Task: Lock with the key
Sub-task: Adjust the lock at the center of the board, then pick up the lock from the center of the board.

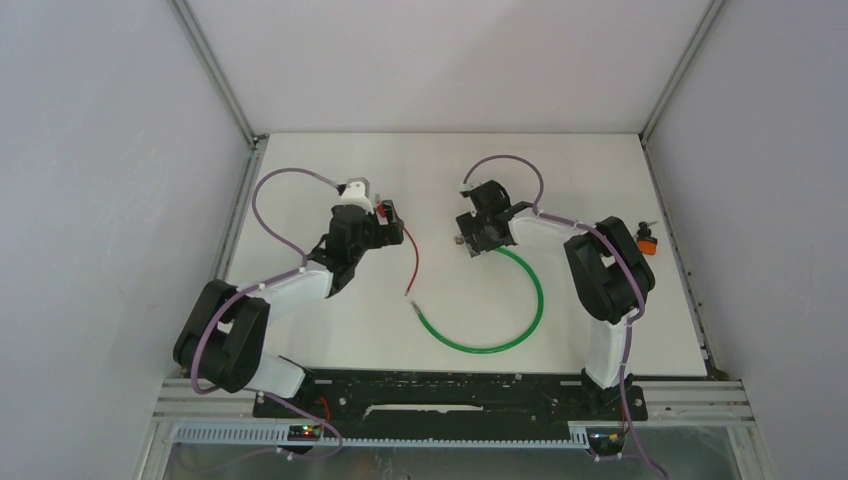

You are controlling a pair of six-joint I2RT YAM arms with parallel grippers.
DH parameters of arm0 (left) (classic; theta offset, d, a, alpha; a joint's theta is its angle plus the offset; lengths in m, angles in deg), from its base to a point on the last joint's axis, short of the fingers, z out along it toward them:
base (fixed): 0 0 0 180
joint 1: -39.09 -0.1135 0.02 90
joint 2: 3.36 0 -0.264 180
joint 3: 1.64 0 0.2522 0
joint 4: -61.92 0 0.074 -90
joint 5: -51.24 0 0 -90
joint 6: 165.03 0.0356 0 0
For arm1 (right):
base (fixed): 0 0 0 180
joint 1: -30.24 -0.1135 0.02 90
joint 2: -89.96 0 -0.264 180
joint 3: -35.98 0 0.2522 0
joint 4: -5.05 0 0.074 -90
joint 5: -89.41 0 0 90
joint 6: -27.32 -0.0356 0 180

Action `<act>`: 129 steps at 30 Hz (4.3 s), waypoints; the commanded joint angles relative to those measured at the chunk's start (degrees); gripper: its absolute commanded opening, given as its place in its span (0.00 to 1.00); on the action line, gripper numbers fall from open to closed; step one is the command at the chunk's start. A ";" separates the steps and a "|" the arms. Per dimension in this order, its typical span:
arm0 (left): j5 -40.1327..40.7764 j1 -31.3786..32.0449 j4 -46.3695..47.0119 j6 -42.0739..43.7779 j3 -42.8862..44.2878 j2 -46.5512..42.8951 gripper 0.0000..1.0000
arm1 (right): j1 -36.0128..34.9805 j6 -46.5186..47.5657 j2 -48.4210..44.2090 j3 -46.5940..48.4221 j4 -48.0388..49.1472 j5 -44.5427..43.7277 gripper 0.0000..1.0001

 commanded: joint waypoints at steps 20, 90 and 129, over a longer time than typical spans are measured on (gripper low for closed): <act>5.43 0.19 -4.85 -0.46 6.74 2.74 0.99 | 3.39 -5.69 0.81 1.63 -1.56 0.79 0.23; 11.86 1.86 -39.62 -22.63 47.87 38.78 0.42 | 9.71 -16.02 -14.10 -11.97 12.73 4.33 0.64; 5.51 5.81 -30.04 -10.12 39.58 27.92 0.00 | 6.50 -11.43 -21.52 -18.86 22.68 4.33 0.71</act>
